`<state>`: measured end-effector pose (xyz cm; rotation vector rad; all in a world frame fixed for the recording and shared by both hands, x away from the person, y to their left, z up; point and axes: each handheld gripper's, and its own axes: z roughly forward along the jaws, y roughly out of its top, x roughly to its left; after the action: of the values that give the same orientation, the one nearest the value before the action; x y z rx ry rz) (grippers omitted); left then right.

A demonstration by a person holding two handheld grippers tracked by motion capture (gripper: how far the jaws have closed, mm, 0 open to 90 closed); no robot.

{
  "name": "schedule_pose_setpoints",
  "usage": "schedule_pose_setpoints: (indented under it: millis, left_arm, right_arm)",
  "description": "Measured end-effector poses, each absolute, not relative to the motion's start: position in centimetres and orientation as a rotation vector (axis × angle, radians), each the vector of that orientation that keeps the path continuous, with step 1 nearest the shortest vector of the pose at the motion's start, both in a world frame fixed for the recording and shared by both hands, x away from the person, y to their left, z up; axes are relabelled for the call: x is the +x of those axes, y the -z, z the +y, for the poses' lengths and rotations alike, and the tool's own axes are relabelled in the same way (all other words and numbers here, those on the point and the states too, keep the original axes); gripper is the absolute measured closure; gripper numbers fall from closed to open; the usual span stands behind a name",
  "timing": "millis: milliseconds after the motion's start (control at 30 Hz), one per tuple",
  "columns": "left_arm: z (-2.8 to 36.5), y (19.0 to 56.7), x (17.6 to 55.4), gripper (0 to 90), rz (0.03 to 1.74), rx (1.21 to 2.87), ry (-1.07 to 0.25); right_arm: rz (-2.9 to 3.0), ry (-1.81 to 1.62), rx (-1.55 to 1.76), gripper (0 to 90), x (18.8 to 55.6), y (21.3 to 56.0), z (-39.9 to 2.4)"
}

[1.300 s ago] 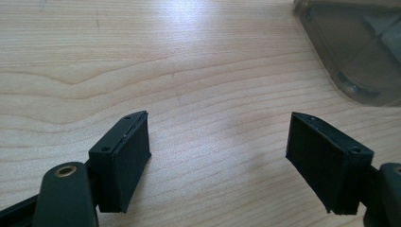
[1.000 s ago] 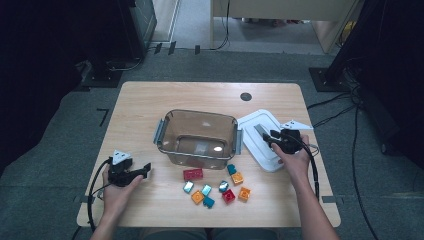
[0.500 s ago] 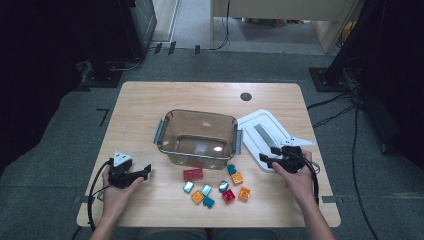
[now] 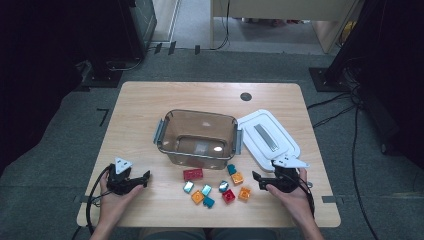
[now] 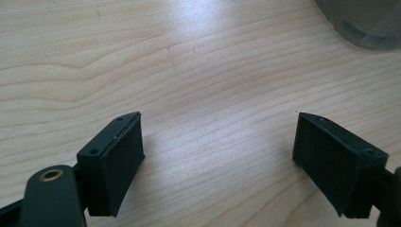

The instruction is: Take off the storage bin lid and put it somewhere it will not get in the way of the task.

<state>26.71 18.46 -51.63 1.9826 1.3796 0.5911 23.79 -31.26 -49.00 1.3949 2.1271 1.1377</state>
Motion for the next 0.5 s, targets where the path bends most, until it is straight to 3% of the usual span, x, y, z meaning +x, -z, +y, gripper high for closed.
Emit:
schedule_pose_setpoints:
  millis: [200,500]
  left_arm:
    - [18.7,51.8,26.4,15.6,1.374,1.973,-0.600]
    - [18.7,51.8,26.4,14.7,1.372,1.971,-0.601]
  right_arm:
    - [2.141,-1.112,1.397,14.7,21.9,49.8,-31.4]
    - [2.119,-1.127,1.424,28.8,19.9,50.3,-30.9]
